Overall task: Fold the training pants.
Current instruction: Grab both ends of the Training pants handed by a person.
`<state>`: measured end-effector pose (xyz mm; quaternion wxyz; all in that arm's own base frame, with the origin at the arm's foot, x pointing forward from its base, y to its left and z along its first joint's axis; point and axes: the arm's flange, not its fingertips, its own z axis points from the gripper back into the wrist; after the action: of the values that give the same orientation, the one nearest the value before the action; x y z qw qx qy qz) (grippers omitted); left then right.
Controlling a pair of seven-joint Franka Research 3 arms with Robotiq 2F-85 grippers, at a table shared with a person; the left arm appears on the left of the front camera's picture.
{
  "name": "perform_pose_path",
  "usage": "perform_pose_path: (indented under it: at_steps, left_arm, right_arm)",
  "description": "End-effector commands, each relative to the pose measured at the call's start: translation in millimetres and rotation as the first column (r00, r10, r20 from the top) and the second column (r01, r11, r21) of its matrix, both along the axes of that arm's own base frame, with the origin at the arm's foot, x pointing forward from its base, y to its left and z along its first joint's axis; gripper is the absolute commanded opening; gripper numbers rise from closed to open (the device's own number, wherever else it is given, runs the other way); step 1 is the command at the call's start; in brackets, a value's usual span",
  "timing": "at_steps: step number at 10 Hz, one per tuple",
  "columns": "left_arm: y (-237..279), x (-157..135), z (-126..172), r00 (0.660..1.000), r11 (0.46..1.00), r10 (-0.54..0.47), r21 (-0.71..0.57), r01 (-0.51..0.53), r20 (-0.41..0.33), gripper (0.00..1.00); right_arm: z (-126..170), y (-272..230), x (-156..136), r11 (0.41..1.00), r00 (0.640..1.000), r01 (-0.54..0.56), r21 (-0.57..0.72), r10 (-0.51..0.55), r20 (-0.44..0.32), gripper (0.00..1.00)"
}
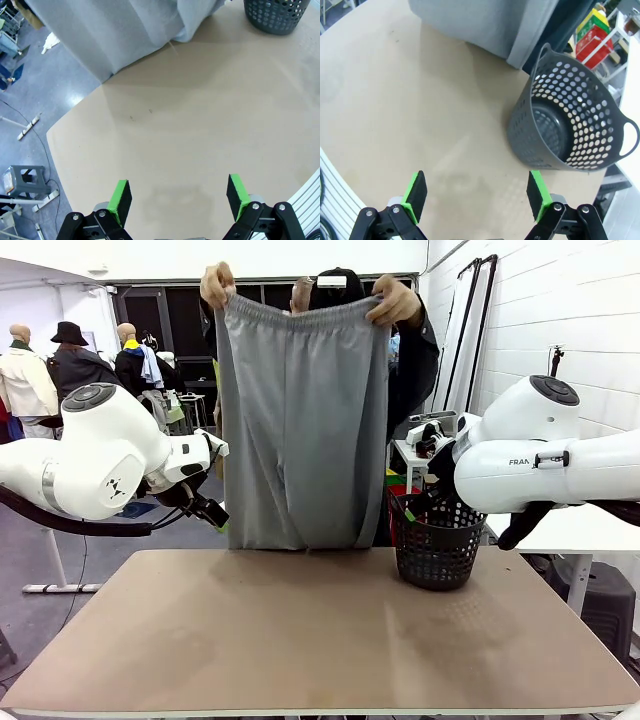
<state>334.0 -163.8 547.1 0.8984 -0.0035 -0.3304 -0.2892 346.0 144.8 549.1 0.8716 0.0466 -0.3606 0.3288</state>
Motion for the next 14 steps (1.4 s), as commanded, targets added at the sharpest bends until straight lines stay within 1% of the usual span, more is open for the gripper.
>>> perform_pose_path:
  at_steps: [1, 14]
  left_arm:
    - [0.0, 0.2, -0.1, 1.0, 1.0, -0.009, 0.007, 0.009, 0.003, 1.0]
    - [0.0, 0.2, -0.1, 1.0, 1.0, -0.009, 0.007, 0.009, 0.003, 1.0]
  right_arm:
    - [0.3, -0.1, 0.2, 1.0, 1.0, 0.0, 0.001, 0.0, 0.003, 1.0]
    - [0.3, -0.1, 0.2, 1.0, 1.0, 0.0, 0.001, 0.0, 0.003, 1.0]
